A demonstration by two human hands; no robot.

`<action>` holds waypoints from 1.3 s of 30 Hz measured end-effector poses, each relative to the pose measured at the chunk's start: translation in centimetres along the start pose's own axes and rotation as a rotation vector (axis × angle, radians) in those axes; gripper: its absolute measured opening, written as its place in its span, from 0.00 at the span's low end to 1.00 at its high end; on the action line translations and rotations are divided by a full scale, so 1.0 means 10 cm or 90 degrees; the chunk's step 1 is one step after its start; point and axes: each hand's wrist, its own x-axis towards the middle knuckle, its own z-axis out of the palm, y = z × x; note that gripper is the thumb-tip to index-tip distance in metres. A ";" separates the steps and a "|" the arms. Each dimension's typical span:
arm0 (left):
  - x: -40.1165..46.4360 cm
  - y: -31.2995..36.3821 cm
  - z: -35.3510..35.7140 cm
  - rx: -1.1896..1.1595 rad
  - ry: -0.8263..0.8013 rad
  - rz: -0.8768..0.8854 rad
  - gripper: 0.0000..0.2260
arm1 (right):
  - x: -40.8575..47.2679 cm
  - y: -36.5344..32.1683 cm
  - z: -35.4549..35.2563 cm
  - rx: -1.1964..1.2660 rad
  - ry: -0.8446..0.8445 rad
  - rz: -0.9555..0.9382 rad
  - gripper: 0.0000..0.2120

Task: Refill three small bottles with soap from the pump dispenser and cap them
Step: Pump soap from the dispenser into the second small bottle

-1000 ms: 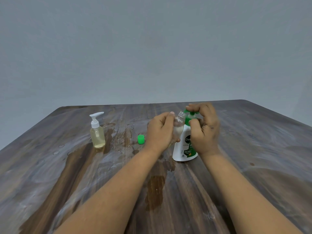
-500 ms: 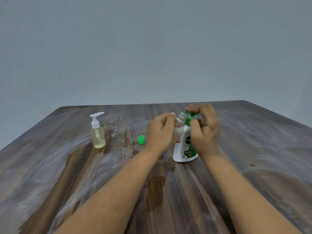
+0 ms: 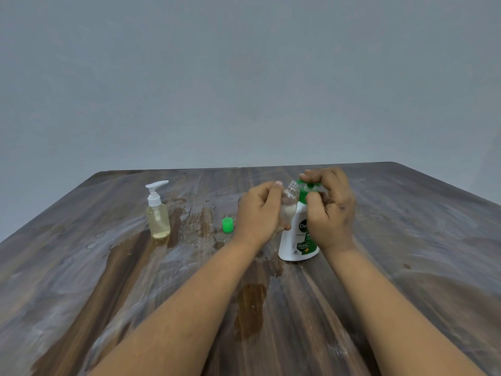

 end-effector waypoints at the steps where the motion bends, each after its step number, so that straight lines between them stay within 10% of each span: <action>1: 0.00 0.00 0.00 0.001 -0.001 0.002 0.19 | 0.00 0.00 0.00 0.003 0.001 0.005 0.14; 39: 0.02 -0.02 0.00 -0.002 0.003 -0.006 0.19 | 0.01 -0.03 0.00 0.010 -0.007 -0.001 0.15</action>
